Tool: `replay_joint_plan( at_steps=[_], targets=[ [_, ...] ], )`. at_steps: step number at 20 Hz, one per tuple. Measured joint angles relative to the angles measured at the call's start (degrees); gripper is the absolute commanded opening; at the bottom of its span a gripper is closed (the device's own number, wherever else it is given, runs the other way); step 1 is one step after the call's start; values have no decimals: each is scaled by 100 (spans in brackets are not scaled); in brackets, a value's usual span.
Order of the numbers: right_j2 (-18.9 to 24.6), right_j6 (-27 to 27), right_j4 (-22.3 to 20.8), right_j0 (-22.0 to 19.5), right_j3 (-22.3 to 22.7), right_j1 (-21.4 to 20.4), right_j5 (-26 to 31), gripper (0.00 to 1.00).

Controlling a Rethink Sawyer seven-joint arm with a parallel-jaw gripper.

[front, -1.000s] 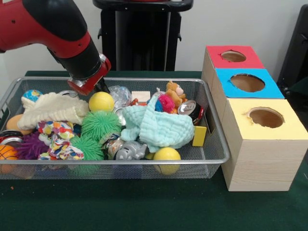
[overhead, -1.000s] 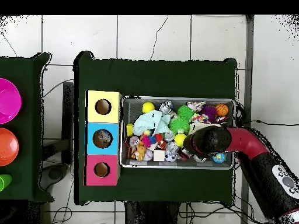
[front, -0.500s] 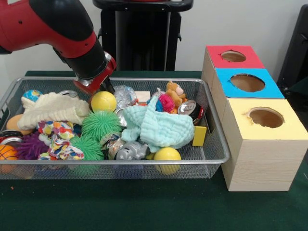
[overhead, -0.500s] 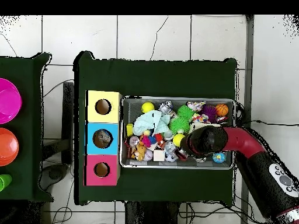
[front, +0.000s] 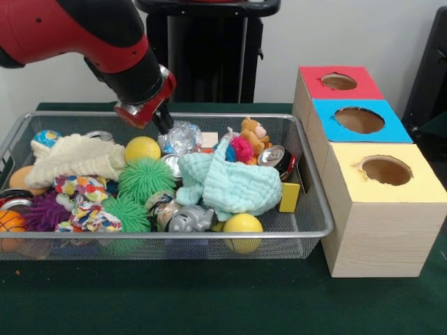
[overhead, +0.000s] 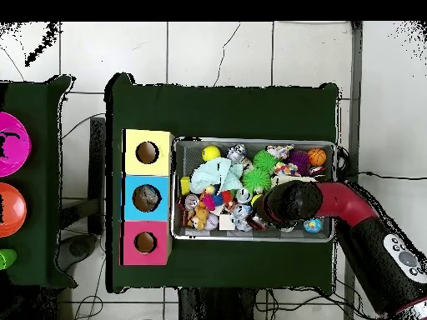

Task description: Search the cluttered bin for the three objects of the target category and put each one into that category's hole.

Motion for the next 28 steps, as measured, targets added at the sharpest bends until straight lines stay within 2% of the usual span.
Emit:
replay_joint_plan(
  at_steps=[10,18,28],
  targets=[
    [2,1,673,370,497,-974,-165,0],
    [2,1,828,526,518,-1062,-535,0],
    [-60,1,861,542,517,-1001,-560,0]
  ],
)
